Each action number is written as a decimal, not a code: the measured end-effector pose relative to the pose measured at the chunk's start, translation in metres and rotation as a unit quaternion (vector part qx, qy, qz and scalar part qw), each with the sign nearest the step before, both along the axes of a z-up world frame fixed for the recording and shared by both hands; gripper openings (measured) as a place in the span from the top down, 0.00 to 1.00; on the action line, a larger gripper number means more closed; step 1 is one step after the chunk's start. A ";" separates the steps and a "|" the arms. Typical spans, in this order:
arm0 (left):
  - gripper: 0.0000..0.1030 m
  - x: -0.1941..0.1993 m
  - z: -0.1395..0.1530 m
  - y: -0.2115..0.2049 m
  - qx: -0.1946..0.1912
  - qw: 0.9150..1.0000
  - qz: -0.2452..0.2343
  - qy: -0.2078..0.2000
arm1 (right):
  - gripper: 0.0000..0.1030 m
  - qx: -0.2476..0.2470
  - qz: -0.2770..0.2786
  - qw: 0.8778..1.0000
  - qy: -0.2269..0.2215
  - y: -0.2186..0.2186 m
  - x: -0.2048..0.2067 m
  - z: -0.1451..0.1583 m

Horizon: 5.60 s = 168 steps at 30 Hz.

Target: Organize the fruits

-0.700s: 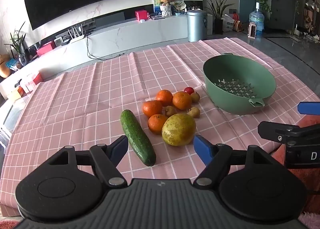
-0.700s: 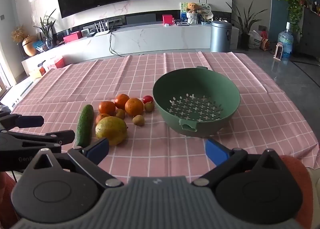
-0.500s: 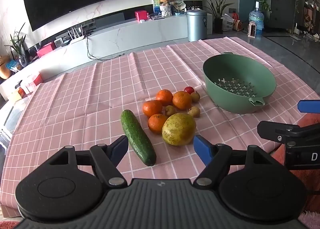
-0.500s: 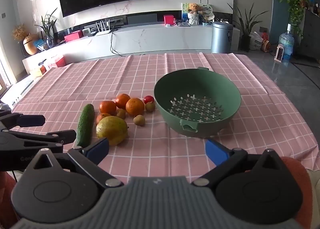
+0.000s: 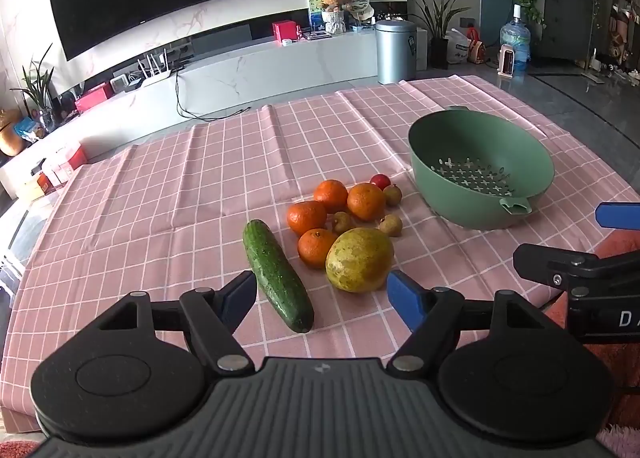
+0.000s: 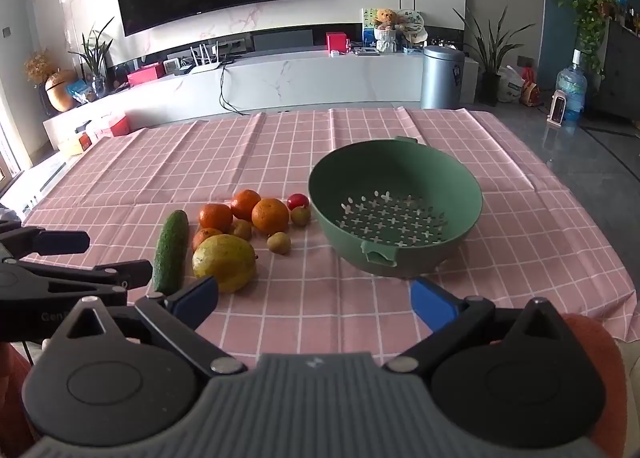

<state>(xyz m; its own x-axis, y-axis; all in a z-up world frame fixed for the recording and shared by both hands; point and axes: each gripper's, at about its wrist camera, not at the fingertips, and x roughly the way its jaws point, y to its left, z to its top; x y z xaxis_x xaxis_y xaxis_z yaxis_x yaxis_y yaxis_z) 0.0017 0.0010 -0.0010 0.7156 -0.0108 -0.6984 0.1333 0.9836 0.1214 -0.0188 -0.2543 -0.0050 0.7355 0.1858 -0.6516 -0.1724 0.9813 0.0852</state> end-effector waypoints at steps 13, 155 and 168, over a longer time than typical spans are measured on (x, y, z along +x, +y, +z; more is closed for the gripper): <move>0.15 0.000 0.000 0.000 0.000 1.000 0.000 0.000 | 0.04 -0.004 0.005 1.000 0.010 0.003 0.002 -0.002; 0.59 0.096 0.038 0.008 -0.164 0.986 0.008 -0.019 | 0.34 0.064 0.071 0.995 0.008 -0.002 0.101 -0.006; 0.59 0.158 0.026 -0.074 -0.142 0.988 -0.063 0.012 | 0.34 -0.024 0.073 0.997 0.019 -0.057 0.155 0.000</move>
